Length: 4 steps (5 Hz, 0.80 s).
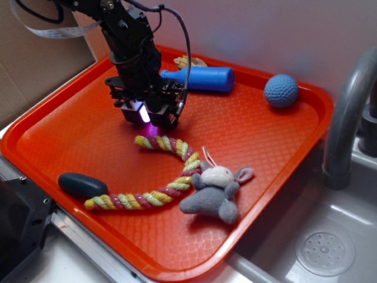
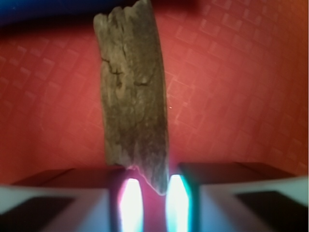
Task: Grab the wood chip.
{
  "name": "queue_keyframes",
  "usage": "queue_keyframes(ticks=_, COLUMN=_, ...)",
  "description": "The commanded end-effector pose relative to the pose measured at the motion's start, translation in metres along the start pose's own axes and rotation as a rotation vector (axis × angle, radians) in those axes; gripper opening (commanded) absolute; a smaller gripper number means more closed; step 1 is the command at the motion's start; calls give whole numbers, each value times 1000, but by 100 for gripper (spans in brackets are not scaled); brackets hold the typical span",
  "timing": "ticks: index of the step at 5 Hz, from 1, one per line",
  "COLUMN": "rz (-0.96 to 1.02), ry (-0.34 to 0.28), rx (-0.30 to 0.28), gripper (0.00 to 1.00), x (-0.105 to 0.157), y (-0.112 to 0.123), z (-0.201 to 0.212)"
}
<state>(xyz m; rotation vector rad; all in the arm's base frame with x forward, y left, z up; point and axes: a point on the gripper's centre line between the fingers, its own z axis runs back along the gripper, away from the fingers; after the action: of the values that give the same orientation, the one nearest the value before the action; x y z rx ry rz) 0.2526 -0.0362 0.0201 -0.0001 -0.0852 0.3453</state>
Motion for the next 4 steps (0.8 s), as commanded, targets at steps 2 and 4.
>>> queue_keyframes(ticks=2, rz=-50, ry=-15, rx=-13, gripper=0, x=2, y=4, z=17)
queue_keyframes(ticks=4, rz=-66, ry=-62, rx=-63, gripper=100, x=11, y=18, z=75)
